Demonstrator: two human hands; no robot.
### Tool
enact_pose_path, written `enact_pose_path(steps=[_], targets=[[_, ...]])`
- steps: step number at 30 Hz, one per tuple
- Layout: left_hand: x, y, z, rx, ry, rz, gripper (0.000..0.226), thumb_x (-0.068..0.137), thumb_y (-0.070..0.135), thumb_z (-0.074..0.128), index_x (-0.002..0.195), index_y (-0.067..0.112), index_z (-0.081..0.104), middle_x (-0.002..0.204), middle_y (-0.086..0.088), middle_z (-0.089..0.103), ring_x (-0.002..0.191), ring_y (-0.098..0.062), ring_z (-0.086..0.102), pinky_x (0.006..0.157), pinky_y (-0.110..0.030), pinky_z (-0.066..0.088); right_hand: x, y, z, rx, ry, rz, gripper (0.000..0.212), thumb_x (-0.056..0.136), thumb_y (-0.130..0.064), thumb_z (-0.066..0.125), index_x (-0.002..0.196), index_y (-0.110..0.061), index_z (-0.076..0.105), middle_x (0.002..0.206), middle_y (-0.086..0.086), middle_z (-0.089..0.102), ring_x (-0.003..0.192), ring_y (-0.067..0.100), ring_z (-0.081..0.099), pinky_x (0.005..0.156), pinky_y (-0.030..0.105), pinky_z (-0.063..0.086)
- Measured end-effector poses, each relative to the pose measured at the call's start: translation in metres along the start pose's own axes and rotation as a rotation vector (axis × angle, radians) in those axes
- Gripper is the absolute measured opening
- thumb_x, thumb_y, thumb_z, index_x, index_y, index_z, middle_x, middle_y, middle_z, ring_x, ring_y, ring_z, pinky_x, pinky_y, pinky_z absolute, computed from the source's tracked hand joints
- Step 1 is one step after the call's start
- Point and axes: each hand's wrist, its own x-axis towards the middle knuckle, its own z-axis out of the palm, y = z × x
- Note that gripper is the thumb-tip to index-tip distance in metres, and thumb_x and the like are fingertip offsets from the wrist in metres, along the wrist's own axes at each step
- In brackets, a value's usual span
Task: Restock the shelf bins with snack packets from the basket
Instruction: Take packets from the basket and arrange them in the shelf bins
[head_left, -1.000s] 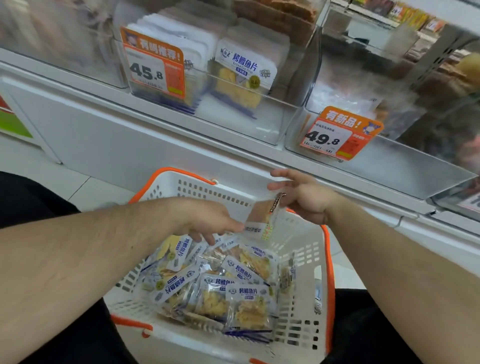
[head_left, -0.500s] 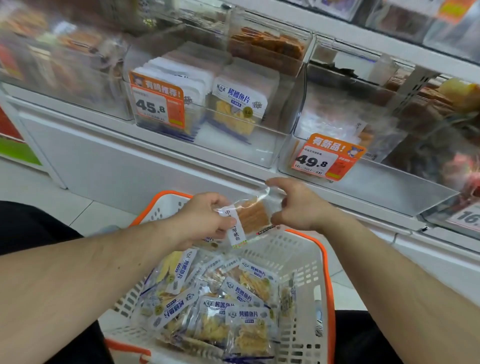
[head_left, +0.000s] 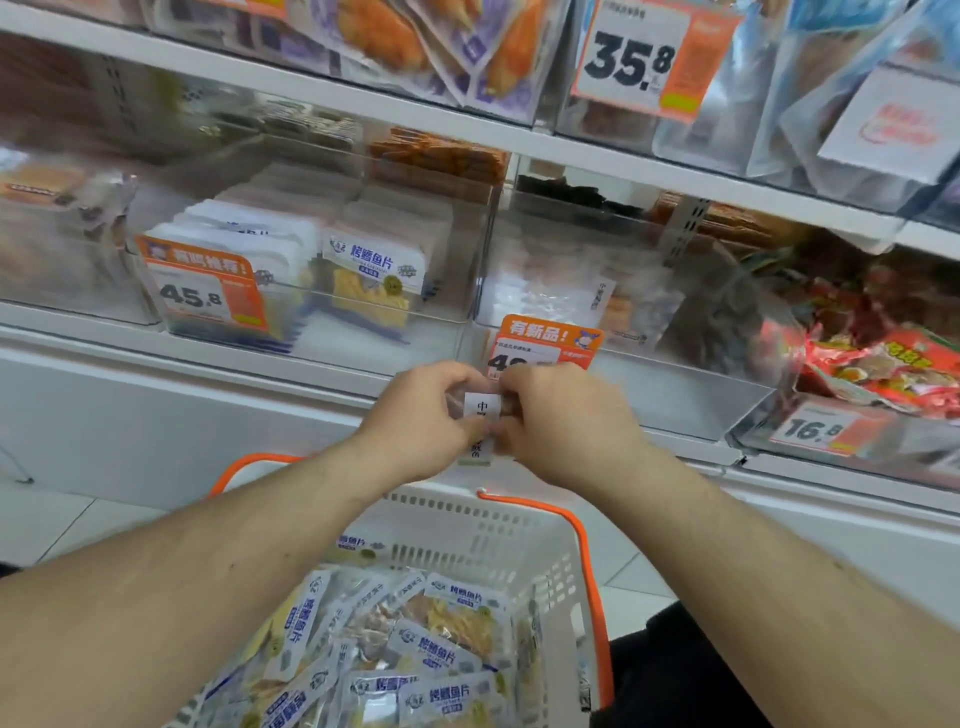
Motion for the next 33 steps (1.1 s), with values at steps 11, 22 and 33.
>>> enact_pose_path(steps=[11,22,33], targets=[[0.073,0.053,0.020,0.188,0.293,0.315,0.074,0.070,0.052,0.078,0.130,0.016,0.053,0.130,-0.004,0.044,0.124,-0.021,0.041,0.105,-0.031,0.034,0.009,0.076,-0.049,0.006,0.451,0.163,0.019,0.092,-0.034,0.057,0.105,-0.022,0.063,0.100,0.000,0.066,0.091,0.028,0.062,0.071,0.035,0.045],[0.102,0.033,0.042,0.556,0.422,0.061,0.085,0.087,0.062,0.050,0.151,0.012,0.025,0.151,-0.008,0.033,0.126,-0.032,0.049,0.090,-0.046,0.045,0.056,0.158,-0.035,-0.108,0.508,0.370,0.026,0.096,-0.031,0.054,0.117,-0.017,0.061,0.114,0.008,0.064,0.099,0.036,0.061,0.075,0.039,0.041],[0.103,0.026,0.048,0.631,0.486,0.093,0.083,0.087,0.062,0.047,0.149,0.009,0.030,0.148,-0.008,0.039,0.117,-0.031,0.056,0.084,-0.042,0.048,0.133,0.188,0.015,-0.074,0.154,0.528,0.015,0.092,-0.019,0.060,0.104,-0.017,0.068,0.085,0.006,0.061,0.074,0.029,0.057,0.066,0.034,0.047]])
